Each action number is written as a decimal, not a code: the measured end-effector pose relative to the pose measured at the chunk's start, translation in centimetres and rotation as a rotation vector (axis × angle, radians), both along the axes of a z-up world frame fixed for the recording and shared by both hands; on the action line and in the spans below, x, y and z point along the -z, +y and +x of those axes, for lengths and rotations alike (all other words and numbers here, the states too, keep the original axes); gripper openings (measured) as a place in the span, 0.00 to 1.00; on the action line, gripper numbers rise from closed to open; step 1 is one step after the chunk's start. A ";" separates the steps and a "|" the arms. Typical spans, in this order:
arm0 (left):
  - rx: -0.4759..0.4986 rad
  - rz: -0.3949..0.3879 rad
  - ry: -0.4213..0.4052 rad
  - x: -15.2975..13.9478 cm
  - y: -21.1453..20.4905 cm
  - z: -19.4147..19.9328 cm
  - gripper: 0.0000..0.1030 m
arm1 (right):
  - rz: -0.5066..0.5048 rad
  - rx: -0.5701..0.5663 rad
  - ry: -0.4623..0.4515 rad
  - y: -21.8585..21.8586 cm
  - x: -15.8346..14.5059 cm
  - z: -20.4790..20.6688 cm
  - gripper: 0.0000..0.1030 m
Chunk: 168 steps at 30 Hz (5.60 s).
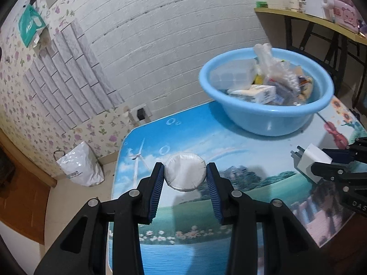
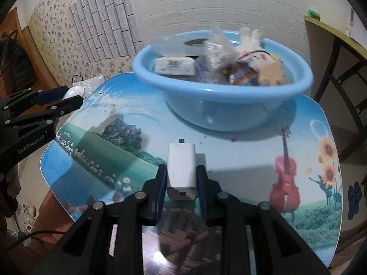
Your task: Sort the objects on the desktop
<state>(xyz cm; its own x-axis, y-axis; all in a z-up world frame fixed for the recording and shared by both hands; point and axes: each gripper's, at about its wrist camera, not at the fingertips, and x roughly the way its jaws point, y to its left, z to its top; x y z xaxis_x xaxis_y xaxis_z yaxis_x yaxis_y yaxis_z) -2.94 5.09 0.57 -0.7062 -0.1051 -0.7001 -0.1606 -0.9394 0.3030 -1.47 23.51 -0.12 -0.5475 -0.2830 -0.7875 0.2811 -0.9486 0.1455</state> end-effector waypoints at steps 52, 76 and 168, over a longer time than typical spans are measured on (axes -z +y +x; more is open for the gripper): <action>0.061 0.166 0.003 -2.3 1.6 0.7 0.36 | 0.036 -0.213 0.119 -2.3 -3.2 0.8 0.25; 0.220 0.258 0.004 -4.5 6.4 -4.3 0.36 | -0.039 -0.041 0.204 3.9 -7.4 -5.3 0.25; -0.065 0.263 -0.023 -3.3 -2.5 -2.4 0.90 | 0.011 0.086 0.256 -1.6 -9.7 -5.3 1.00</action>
<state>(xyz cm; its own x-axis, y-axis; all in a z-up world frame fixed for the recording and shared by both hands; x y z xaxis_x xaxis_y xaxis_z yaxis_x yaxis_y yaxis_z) -5.34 2.58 3.89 -0.6877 0.0380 -0.7250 -0.1016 -0.9938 0.0443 -6.78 21.95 9.61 -0.7510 -0.2190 -0.6230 0.2261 -0.9717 0.0690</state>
